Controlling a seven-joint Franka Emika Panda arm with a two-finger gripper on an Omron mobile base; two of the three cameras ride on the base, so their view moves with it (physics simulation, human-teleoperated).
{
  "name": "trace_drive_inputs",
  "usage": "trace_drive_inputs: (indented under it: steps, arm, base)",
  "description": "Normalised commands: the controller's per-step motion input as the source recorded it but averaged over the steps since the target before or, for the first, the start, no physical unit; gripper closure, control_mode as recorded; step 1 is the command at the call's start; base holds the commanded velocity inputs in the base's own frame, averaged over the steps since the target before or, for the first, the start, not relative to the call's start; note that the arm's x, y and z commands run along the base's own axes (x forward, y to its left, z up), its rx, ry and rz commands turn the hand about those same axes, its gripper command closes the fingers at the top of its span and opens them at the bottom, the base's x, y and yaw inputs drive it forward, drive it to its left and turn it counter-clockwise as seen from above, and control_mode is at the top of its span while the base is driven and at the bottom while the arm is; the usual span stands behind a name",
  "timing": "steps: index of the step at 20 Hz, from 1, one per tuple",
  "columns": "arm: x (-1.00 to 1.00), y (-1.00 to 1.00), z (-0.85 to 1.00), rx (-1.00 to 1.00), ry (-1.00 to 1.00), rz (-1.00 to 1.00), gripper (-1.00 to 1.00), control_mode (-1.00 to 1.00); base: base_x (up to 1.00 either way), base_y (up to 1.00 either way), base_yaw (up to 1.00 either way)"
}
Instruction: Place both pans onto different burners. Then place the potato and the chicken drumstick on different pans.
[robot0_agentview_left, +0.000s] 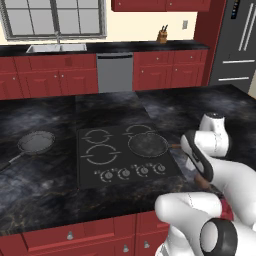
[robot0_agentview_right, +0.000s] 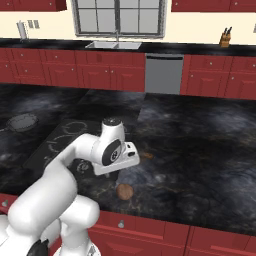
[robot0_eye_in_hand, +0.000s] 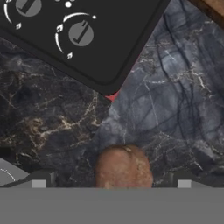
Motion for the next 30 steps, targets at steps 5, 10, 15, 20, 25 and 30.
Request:
trace_drive_inputs:
  steps: [5,10,15,20,25,30]
  arm:
    - [-0.39,0.12,-0.09,0.00,0.00,0.00,-1.00,-1.00]
    - [-0.20,0.04,-0.14,-0.02,0.00,0.00,-1.00,-1.00]
    - [0.00,0.00,-0.12,-0.09,0.00,0.00,-1.00,-1.00]
    - [0.02,0.00,-0.23,-0.09,0.00,0.00,-1.00,-1.00]
    - [0.10,-0.03,-0.19,-0.08,0.00,0.00,-1.00,-1.00]
    - [0.06,0.00,-0.39,-0.02,0.00,0.00,-1.00,-1.00]
  base:
    - [0.00,0.00,0.00]
    - [0.00,0.00,0.00]
    - [0.00,0.00,0.00]
    - [0.00,0.00,0.00]
    - [0.00,0.00,0.00]
    - [0.00,0.00,0.00]
